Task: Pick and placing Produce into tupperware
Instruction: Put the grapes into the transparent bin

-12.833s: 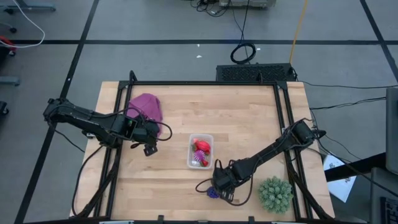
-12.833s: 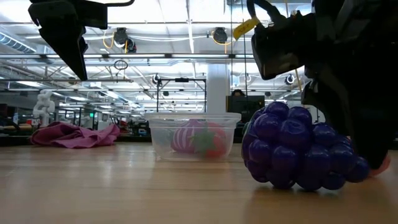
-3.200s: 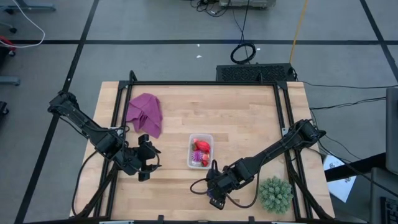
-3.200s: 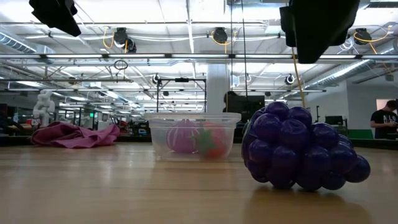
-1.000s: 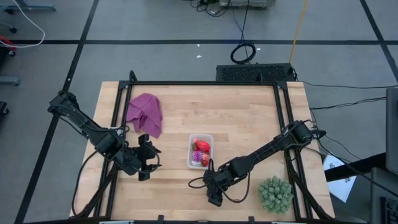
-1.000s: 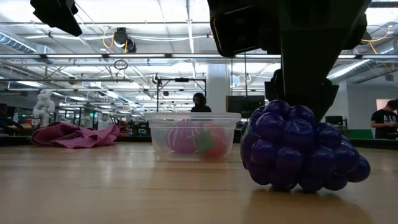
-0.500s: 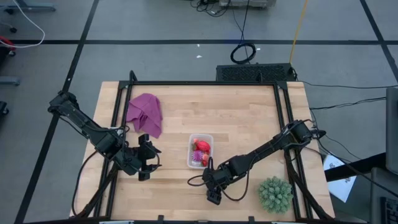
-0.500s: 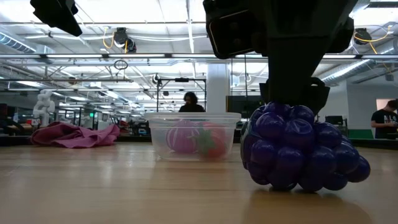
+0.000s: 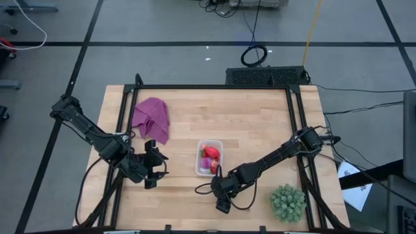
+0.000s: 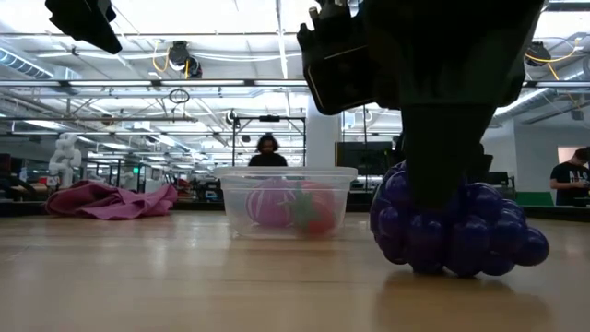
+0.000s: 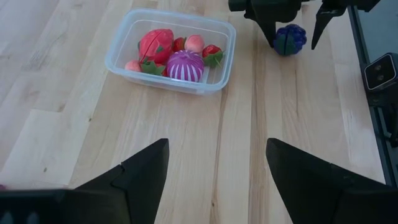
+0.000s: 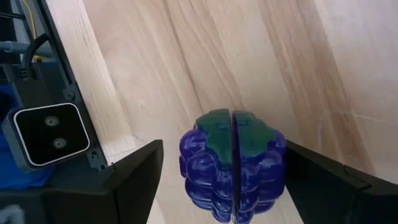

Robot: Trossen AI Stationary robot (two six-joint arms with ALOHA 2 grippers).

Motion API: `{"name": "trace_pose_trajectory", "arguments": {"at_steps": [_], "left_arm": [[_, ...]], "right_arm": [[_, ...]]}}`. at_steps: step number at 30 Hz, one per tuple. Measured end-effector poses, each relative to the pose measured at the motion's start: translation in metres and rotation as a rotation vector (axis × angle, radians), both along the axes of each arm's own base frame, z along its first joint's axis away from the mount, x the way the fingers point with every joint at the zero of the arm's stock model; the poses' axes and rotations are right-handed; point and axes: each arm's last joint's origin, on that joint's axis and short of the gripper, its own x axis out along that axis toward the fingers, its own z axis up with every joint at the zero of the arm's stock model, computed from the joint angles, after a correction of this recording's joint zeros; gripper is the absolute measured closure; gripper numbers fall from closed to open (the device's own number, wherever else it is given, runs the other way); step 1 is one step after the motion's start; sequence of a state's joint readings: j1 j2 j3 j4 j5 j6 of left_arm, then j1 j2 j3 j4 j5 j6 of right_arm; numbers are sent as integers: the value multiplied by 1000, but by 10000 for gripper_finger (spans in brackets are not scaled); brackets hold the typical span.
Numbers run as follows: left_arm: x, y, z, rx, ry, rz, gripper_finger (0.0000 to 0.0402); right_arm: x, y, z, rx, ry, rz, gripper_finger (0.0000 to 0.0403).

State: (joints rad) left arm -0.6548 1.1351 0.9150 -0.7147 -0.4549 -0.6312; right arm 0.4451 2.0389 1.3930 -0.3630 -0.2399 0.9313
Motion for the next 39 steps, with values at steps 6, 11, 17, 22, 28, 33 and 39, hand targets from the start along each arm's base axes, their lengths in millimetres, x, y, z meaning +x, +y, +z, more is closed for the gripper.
{"name": "trace_pose_trajectory", "arguments": {"at_steps": [6, 11, 17, 22, 28, 33, 39], "left_arm": [[0, 0, 0, 0, 0, 1, 128], [0, 0, 0, -1, 0, 1, 128], [0, 0, 0, -1, 0, 1, 128], [0, 0, 0, -1, 0, 2, 128], [0, 0, 0, -1, 0, 2, 128], [0, 0, 0, -4, 0, 5, 128], [0, 0, 0, -3, 0, 4, 128]], "right_arm": [[1, -2, 0, 0, 5, -5, 117], [1, -4, -1, 1, 15, -18, 154], [1, -5, -1, 1, 15, -20, 188], [2, -5, -1, 3, 15, -21, 182], [4, -11, -1, 61, 47, -20, 183], [6, -15, 0, 87, 56, -18, 181], [6, -15, 0, 86, 51, -5, 178]]}}
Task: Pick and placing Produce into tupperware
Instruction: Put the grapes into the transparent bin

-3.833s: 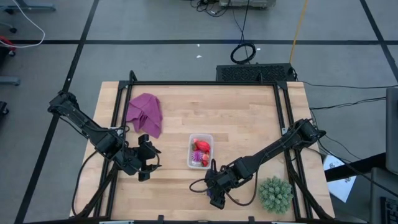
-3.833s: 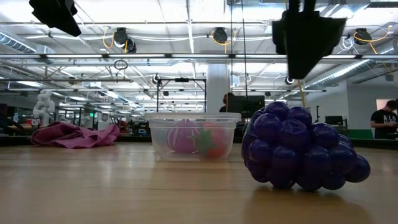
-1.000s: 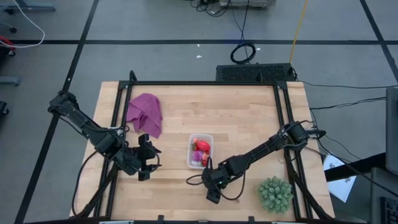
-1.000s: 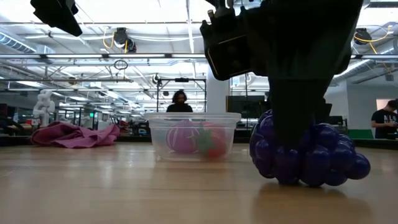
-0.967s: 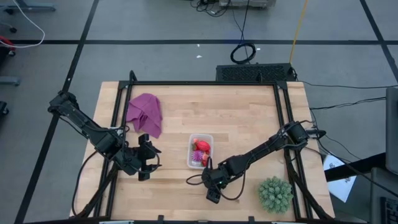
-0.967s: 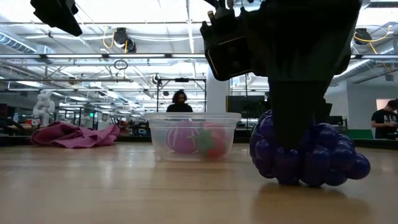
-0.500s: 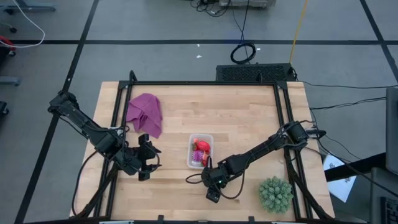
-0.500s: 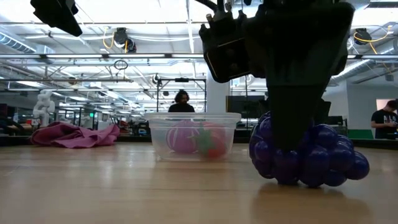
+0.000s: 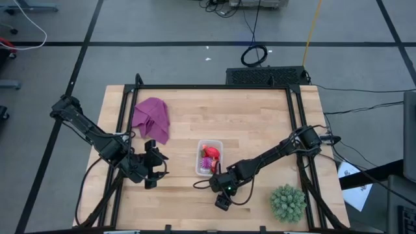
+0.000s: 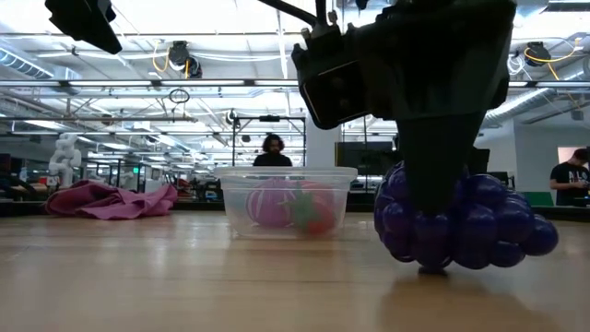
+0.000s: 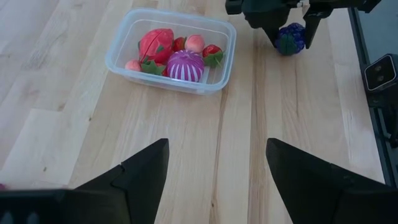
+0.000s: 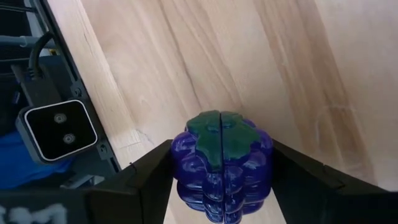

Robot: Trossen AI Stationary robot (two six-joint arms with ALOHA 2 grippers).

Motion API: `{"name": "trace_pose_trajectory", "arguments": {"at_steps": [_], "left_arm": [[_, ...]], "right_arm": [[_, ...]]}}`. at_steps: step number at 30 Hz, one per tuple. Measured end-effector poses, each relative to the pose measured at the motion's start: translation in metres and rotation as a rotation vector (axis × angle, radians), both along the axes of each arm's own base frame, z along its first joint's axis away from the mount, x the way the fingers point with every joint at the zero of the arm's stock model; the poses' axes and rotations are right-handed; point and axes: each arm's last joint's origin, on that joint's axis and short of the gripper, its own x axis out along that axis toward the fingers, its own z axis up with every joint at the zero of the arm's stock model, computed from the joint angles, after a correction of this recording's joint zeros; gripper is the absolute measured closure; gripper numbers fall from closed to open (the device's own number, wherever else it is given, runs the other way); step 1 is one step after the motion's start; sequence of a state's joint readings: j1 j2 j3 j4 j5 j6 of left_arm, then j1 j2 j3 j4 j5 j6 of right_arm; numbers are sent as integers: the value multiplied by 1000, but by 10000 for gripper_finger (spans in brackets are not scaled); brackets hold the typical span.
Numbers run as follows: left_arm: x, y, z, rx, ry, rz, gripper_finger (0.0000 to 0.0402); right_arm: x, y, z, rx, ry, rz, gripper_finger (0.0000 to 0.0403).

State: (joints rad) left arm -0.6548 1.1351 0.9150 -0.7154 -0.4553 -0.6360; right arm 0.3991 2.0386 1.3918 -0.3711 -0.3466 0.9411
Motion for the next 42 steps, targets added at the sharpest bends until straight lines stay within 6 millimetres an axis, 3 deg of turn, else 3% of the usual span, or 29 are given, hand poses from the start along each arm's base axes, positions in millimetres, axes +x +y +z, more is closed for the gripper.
{"name": "trace_pose_trajectory", "arguments": {"at_steps": [20, 34, 42], "left_arm": [[0, 0, 0, -4, 0, 3, 128], [0, 0, 0, -4, 0, 4, 128], [0, 0, 0, -3, 2, 4, 128]], "right_arm": [[-18, -9, 56, -8, -69, 31, 177], [-23, -53, 122, -44, -353, 23, 177], [-14, -73, 140, -30, -520, -3, 176]]}}
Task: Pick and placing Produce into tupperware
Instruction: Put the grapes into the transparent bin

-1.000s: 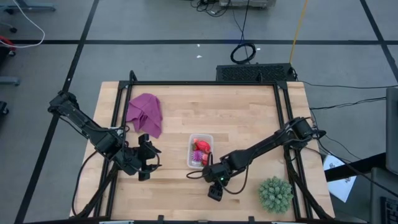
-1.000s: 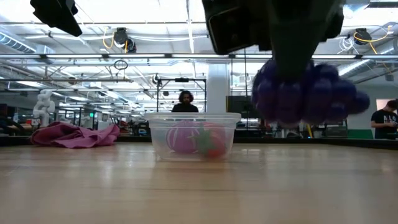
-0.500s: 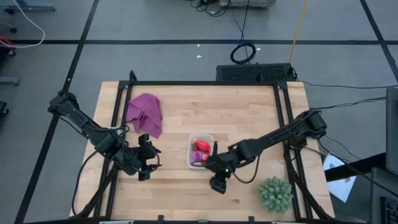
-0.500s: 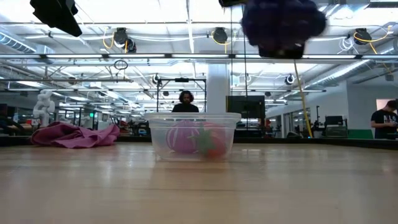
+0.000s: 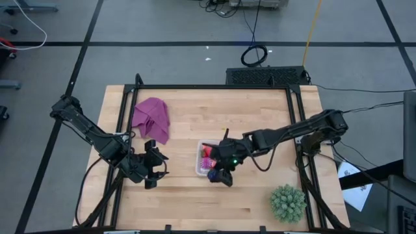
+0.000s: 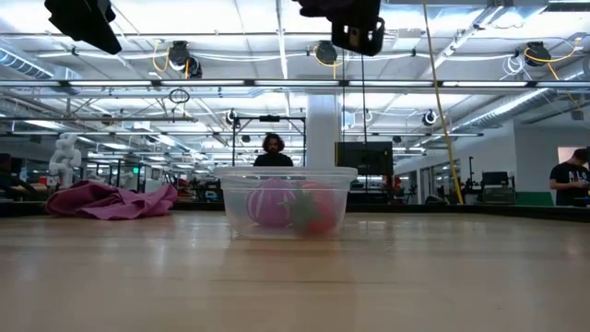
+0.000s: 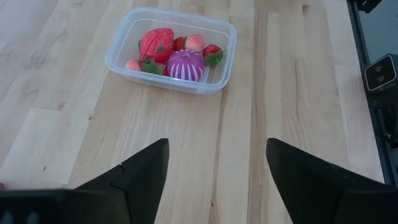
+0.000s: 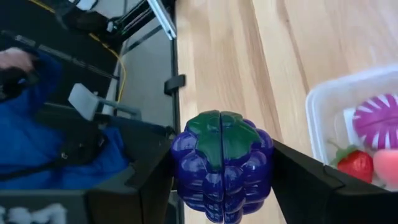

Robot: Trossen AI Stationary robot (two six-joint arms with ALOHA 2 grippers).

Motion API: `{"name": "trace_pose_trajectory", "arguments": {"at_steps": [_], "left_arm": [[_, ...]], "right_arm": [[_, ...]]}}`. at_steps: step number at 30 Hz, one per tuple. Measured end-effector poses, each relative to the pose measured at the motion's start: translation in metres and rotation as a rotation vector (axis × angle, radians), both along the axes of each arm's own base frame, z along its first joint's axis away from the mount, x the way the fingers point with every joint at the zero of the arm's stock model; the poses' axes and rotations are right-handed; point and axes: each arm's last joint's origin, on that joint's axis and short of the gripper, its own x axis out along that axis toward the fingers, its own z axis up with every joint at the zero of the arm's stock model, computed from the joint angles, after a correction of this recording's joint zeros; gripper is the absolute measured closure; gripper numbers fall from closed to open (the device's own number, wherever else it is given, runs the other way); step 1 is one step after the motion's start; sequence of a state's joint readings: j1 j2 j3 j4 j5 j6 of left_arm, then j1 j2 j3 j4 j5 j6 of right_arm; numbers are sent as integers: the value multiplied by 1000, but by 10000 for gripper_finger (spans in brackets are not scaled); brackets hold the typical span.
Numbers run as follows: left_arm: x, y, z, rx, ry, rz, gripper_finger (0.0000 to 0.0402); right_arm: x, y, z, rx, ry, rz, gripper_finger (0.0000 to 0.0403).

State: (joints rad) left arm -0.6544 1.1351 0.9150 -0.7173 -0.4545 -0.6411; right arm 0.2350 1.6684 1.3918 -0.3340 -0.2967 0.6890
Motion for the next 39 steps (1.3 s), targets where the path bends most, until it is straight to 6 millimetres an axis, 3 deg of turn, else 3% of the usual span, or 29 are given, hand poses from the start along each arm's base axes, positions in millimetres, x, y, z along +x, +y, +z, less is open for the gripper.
{"name": "trace_pose_trajectory", "arguments": {"at_steps": [11, 22, 30, 33, 39], "left_arm": [[0, 2, -1, 8, 10, 5, 128], [4, 10, -1, 23, 23, 32, 128], [7, 16, -2, 35, 31, 51, 128], [8, 18, -2, 41, 39, 59, 128], [9, 22, -2, 49, 43, 71, 128]], "right_arm": [[6, -27, 1, -52, -75, 68, 176], [0, -56, -10, -102, 81, -5, 176], [-3, -63, -14, -165, 126, -34, 176], [-4, -66, -9, -175, 145, -28, 176], [-1, -68, 30, -214, 109, -12, 176]]}}
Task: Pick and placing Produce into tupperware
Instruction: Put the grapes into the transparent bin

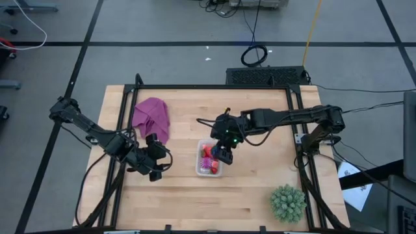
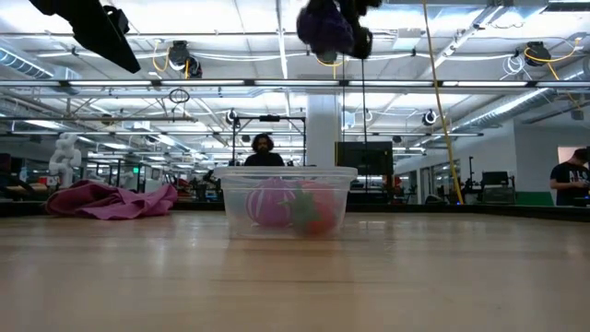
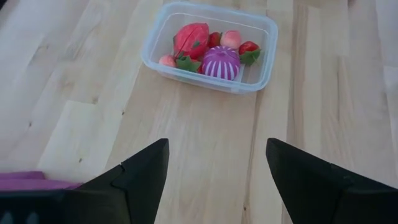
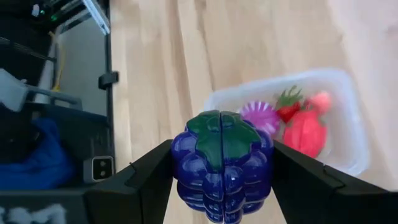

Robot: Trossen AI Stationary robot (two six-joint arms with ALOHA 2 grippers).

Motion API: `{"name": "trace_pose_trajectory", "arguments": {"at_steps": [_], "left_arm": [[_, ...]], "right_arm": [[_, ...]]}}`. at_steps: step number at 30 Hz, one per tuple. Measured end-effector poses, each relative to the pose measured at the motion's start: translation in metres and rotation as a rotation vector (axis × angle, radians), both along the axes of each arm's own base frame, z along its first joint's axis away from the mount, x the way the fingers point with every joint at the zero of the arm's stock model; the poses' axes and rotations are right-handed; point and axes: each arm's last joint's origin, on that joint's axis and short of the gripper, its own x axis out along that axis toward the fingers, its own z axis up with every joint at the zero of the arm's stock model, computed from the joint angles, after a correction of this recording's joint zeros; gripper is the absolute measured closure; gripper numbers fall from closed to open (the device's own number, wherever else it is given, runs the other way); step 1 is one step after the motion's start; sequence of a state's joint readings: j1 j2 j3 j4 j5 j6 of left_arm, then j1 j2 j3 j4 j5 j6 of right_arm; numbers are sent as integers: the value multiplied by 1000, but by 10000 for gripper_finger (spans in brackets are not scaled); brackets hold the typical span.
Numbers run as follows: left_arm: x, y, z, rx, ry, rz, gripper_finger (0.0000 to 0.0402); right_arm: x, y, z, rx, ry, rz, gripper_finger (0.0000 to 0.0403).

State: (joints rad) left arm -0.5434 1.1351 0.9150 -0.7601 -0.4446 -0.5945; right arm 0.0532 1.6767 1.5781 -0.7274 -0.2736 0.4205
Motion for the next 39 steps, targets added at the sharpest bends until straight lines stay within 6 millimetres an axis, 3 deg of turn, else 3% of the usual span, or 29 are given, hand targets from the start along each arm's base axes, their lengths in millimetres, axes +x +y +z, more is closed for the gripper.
{"name": "trace_pose_trajectory", "arguments": {"at_steps": [6, 10, 17, 21, 39], "left_arm": [[-1, 1, -1, 14, 11, -10, 128], [-3, 2, -2, 17, 36, 2, 128], [-5, 3, -3, 18, 58, 13, 128], [-5, 3, -4, 22, 63, 11, 128], [-12, 7, -8, 74, 143, 16, 128]], "right_arm": [[15, -3, 31, -132, 73, -21, 176], [40, -5, 31, -188, 132, 7, 176], [63, -12, -5, -281, 367, 4, 176], [71, -15, -18, -287, 380, 7, 176], [76, -13, -43, -291, 400, 36, 176]]}}
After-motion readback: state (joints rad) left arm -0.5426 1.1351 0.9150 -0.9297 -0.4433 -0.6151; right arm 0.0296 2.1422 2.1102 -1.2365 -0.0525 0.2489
